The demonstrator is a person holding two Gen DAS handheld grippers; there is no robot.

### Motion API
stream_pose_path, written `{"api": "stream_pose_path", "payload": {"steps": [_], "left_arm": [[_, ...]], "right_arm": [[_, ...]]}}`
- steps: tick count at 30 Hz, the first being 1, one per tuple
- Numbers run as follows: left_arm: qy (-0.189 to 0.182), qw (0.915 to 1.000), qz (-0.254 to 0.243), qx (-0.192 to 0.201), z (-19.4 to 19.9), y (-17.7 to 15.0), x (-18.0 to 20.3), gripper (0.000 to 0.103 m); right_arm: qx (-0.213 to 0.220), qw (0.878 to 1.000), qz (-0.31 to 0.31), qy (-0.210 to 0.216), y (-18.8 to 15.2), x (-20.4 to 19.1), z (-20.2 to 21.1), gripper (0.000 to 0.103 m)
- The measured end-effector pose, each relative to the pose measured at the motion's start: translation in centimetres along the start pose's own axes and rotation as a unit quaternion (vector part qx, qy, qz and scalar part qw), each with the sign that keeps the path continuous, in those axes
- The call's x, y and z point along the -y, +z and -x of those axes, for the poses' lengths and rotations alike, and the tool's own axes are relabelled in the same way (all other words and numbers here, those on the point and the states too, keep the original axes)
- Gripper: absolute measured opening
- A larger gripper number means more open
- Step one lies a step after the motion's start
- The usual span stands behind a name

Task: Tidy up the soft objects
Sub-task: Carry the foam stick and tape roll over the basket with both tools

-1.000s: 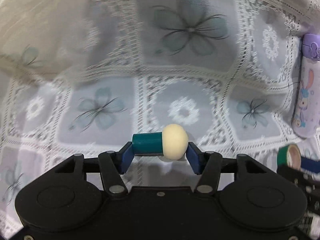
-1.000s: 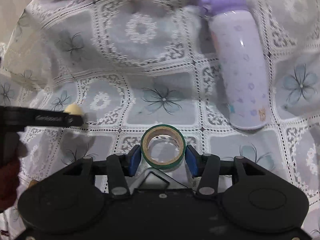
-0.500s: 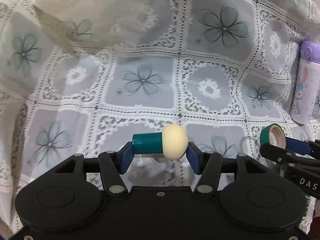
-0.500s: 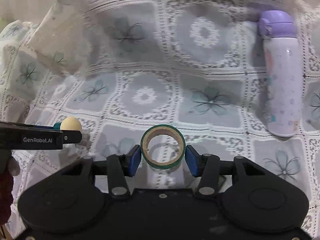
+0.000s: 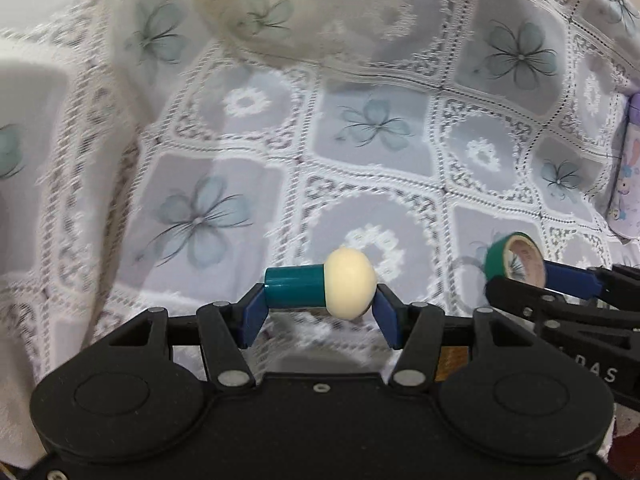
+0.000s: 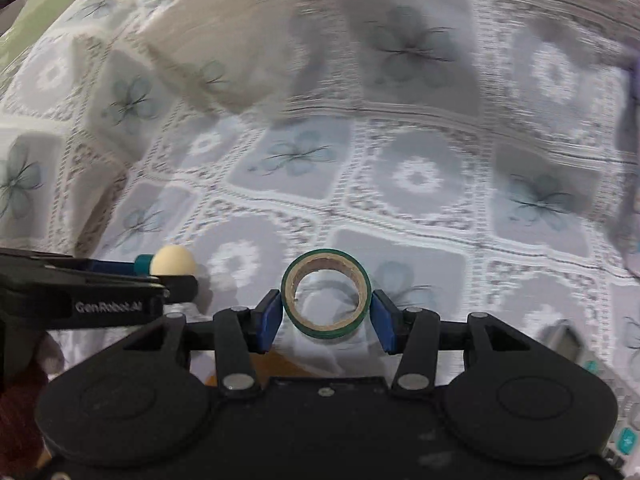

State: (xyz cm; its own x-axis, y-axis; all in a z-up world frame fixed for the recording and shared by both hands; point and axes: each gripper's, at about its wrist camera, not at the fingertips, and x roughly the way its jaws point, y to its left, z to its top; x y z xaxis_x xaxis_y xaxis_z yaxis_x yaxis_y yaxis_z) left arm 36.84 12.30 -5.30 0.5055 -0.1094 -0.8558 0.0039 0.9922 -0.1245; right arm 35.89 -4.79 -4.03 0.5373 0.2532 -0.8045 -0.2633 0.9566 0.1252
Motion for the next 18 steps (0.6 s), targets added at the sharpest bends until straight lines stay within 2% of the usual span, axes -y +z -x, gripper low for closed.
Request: {"api": "stream_pose_path", "payload": {"steps": [10,18], "left_arm": [[0.021,0.9994,0.018,0.019,2.6,-2.8,-3.5,0.054],[0.047,0.9976,0.033,0.038,5.3,-5.6,-5.1,0.054]], "right_arm": [[-0.013,0.998,0.036,0.042,-0.8,-5.5,0.0,0.048],[-0.025,0.995,0.054,0.076,-3.2,-7.5,2.2,0.048]]}}
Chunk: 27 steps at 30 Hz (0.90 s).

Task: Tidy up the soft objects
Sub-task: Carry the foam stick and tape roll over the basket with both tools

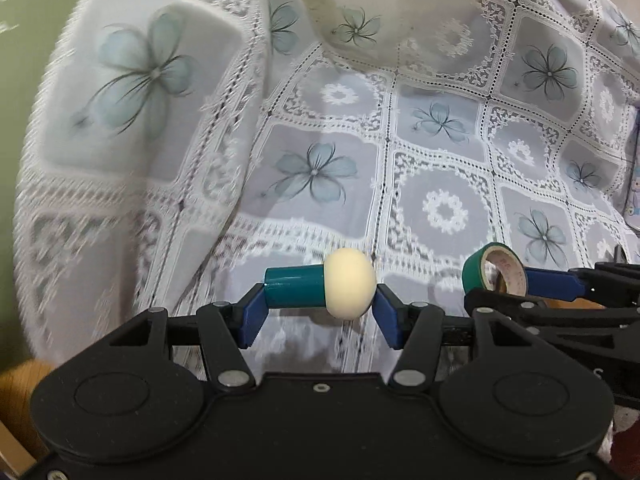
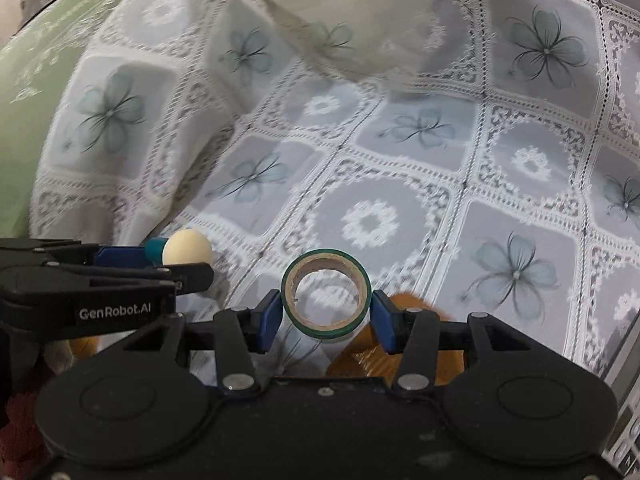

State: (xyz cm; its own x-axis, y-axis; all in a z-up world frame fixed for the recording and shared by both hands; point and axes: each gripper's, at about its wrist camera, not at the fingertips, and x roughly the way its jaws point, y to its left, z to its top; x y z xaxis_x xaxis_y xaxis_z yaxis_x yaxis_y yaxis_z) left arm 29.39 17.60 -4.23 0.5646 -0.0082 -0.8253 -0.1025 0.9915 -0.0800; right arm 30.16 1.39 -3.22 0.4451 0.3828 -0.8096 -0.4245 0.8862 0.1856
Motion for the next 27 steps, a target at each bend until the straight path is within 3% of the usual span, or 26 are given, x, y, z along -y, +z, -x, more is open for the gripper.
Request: {"api": "stream_pose_path", "payload": {"steps": [8,14,19,27], "left_arm": [[-0.013,0.9998,0.016,0.001,3.9,-3.1,0.5,0.055],[-0.031,0.9995,-0.008,0.005,7.5,-6.3,3.2,0.055],[-0.063,0.9975,-0.032,0.002,10.2,-9.0,6.2,0.055],[-0.100,0.9917,-0.080,0.007,13.9,-13.5,11.2,0.055]], "right_arm": [[0.002,1.000,-0.001,0.027,-5.1,-0.5,6.0,0.048],[0.010,0.999,-0.029,0.018,-10.8,0.9,12.2,0.048],[0.027,0.996,-0.082,-0.017,-16.4,2.9,17.4,0.048],[0.083,0.978,-0.171,-0.088,-24.4,5.2,24.6,0.048]]}}
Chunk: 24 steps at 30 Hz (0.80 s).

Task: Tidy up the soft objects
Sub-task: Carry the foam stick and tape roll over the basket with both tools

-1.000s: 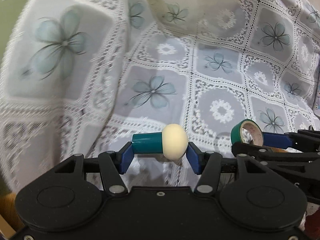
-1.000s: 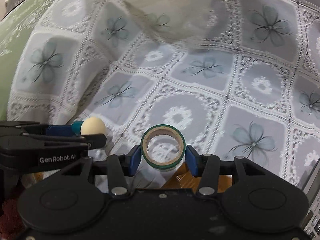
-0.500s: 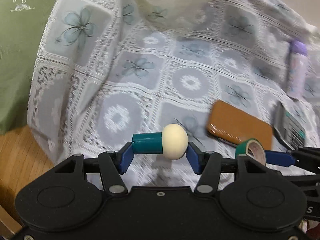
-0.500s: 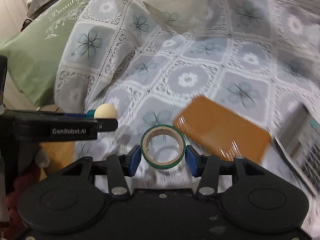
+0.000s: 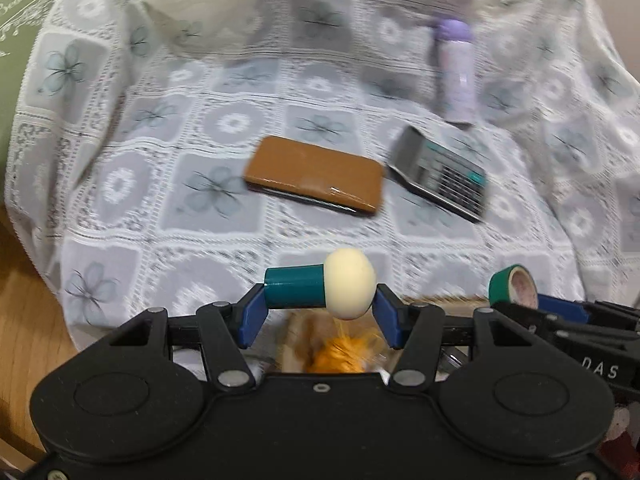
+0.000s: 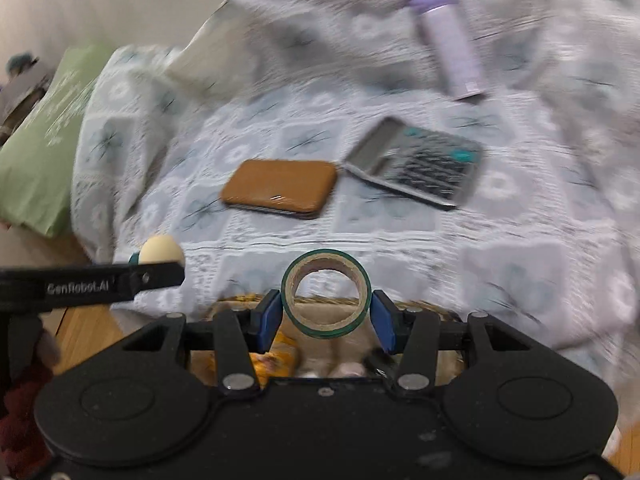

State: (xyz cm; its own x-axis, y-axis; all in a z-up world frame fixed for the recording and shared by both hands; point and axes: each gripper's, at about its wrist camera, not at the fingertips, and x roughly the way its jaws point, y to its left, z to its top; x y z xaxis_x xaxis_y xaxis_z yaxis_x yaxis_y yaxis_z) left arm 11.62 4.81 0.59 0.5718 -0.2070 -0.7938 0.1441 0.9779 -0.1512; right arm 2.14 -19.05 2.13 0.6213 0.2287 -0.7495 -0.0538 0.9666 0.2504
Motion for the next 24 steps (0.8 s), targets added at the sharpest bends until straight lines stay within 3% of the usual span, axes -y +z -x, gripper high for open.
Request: {"api": "stream_pose_path", "payload": {"steps": [5,13,18,24], "left_arm": [[-0.014,0.9998,-0.016,0.002,1.3,-2.2,2.8,0.055],[-0.011,0.9991,-0.039,0.012,3.6,-5.5,5.4,0.055],[-0.005,0.9993,-0.033,0.018,4.5,-7.2,6.0,0.055],[0.001,0.9995,-0.030,0.008,4.5,-8.7,6.0,0.055]], "right_arm": [[0.040,0.999,-0.013,-0.021,-3.1,0.8,4.0,0.048],[0.071,0.997,-0.028,-0.021,-6.7,0.3,7.6,0.048],[0.088,0.995,-0.042,-0.021,-7.2,0.4,9.1,0.048],[0.073,0.996,-0.049,-0.033,-7.2,0.7,9.0,0.048]]}}
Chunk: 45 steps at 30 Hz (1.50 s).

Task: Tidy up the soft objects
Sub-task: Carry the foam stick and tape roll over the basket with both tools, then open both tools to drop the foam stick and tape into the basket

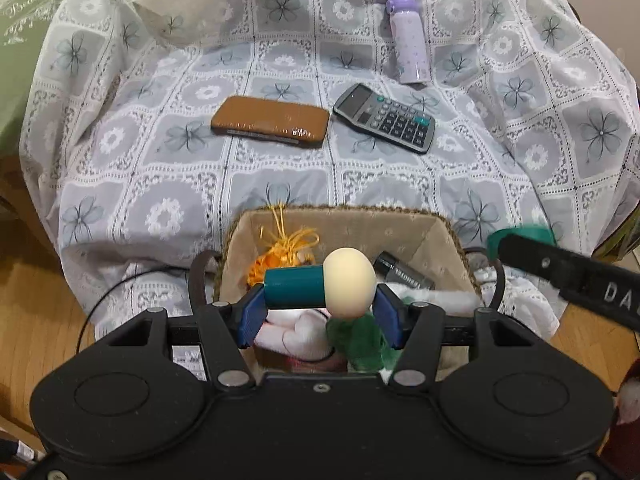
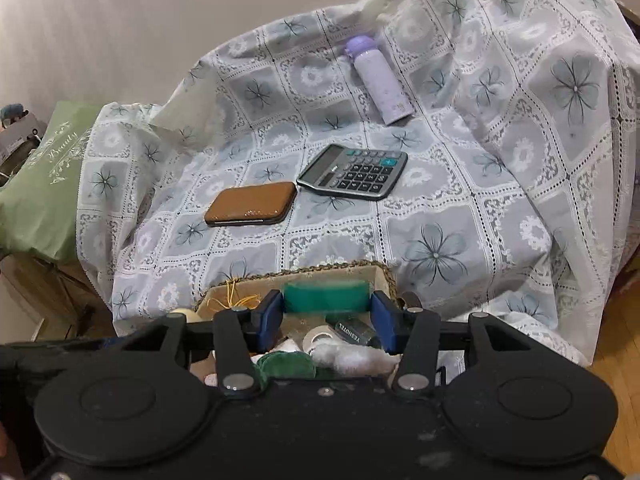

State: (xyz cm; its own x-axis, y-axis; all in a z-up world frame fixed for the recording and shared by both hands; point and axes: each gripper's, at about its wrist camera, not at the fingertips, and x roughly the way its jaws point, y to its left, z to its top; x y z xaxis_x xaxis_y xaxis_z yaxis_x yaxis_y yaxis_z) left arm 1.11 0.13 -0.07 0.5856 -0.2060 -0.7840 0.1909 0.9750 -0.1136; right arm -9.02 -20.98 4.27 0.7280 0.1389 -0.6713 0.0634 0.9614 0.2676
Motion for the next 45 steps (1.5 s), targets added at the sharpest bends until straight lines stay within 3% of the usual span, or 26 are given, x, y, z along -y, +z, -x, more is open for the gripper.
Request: {"api": "stream_pose_path", "payload": {"steps": [9,23,27,36,45], "left_arm": [[-0.010,0.9989,0.017,-0.042,-2.0,-1.3,-0.7,0.055],[0.002,0.9992,0.013,-0.038,-3.3,0.2,-0.5,0.055],[0.003,0.9992,0.013,-0.038,-3.6,0.5,-0.3,0.069],[0.009,0.9996,0.005,-0.026,-3.0,0.5,0.1,0.075],[0.042,0.9989,-0.001,-0.021,-2.1,0.0,0.2,0.077]], "right_arm": [[-0.027,0.999,-0.017,0.008,-0.1,0.5,-1.5,0.042],[-0.034,0.999,-0.021,-0.006,-0.2,0.6,-1.6,0.043],[-0.032,0.999,-0.015,-0.010,-0.2,0.4,-1.4,0.044],[-0.038,0.999,-0.003,-0.024,-0.1,0.3,-1.4,0.049],[-0.049,0.998,-0.004,-0.034,0.0,0.6,-1.7,0.064]]}}
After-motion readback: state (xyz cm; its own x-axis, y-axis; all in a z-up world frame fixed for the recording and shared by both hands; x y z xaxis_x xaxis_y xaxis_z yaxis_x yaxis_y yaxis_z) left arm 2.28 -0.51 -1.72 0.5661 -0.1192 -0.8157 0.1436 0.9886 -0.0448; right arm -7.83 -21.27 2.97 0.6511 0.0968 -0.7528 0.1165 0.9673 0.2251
